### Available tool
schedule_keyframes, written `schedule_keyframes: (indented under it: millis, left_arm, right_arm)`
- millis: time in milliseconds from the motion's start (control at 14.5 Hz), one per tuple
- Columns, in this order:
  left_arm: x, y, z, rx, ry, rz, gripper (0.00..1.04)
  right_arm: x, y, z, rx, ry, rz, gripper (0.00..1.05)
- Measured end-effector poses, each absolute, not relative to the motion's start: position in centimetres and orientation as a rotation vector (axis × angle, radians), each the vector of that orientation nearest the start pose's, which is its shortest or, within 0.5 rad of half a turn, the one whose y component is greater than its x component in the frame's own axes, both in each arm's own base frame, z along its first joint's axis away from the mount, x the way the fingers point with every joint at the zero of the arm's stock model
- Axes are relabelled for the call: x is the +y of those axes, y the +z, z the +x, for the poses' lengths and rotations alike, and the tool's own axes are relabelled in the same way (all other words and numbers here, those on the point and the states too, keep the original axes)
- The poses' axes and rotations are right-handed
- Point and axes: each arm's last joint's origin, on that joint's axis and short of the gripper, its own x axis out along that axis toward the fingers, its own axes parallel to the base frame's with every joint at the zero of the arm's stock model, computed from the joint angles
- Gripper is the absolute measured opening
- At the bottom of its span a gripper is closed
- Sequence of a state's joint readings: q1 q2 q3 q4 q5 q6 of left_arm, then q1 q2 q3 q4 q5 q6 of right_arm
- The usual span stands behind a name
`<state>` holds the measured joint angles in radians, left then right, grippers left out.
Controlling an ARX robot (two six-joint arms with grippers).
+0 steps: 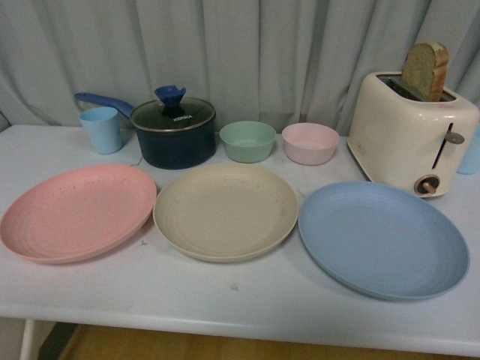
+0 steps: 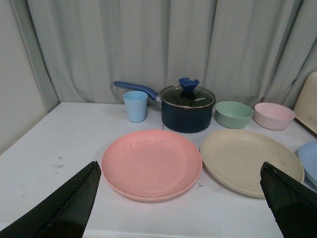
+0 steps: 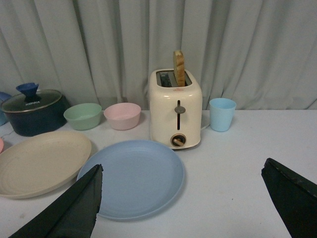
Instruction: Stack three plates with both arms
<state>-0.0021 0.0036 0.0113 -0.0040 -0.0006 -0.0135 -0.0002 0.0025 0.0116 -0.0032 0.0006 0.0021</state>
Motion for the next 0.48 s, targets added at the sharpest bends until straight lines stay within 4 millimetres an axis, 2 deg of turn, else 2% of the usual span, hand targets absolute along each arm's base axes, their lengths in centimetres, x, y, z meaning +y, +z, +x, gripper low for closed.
schedule_keyframes:
  millis: [484]
  left_arm:
    - [-0.02, 16.67, 9.72, -0.004, -0.002, -0.014, 0.98]
  right_arm:
    - [0.0, 16.7, 9.71, -0.006, -0.001, 0.002, 0.98]
